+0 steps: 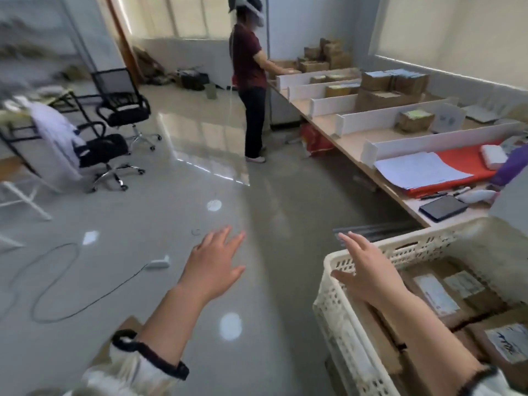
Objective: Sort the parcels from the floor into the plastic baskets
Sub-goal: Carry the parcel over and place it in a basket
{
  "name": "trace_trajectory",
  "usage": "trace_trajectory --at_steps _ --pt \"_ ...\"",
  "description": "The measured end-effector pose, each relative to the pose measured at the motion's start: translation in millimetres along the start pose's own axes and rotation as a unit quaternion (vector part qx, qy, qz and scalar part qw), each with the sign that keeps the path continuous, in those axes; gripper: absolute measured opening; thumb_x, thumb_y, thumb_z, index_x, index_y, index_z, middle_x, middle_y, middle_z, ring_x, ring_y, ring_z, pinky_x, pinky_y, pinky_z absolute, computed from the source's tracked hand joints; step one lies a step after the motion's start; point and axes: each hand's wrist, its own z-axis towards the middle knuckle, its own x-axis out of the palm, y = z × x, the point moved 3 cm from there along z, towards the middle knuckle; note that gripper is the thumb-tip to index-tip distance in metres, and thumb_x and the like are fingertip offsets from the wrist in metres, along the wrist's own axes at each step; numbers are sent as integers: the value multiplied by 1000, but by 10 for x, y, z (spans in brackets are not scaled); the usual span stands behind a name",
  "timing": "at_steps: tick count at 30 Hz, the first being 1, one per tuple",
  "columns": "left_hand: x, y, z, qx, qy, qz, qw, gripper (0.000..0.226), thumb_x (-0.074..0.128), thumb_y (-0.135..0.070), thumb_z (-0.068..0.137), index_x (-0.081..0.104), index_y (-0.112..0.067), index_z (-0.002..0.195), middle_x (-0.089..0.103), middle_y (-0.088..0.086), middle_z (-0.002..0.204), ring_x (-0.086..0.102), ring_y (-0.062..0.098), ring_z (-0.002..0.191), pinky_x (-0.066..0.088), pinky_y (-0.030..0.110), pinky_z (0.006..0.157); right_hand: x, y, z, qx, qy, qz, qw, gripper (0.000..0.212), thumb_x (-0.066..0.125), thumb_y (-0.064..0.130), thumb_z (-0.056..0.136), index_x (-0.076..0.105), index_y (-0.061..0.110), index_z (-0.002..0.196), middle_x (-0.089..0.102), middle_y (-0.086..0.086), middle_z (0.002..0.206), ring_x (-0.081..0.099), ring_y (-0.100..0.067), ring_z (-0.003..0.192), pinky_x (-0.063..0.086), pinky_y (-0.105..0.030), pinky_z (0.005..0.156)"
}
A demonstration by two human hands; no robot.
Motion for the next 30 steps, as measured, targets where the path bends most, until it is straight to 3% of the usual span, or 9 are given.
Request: trace_trajectory --at_steps 6,13,23,30 --pt "-263 1407 -1462 -199 -23 -12 980 66 51 -46 90 21 -34 147 11 -1 158 14 22 143 25 40 111 422 1686 80 -166 43 37 985 82 67 47 80 25 28 148 24 3 154 29 -22 138 37 -34 105" --pt "-424 2265 -2916 -390 -58 -6 919 67 51 -43 90 21 -31 148 13 0 158 17 21 141 30 37 108 913 3381 -89 -373 121 41 919 79 59 52 84 19 29 148 19 8 154 30 -19 137 36 -30 100" --pt "-324 2520 -3959 -602 -85 -50 793 68 50 -48 90 18 -33 148 13 -1 158 21 25 141 33 39 109 1292 4749 -22 -544 200 14 815 77 58 49 87 19 26 149 21 7 154 30 -17 138 28 -27 110" --pt "-51 2354 -4237 -700 -133 -105 694 64 52 -46 90 26 -31 147 20 -1 156 24 24 140 31 38 110 1640 4994 106 -601 240 -17 762 73 53 51 89 18 30 149 19 12 154 29 -11 138 31 -22 104"
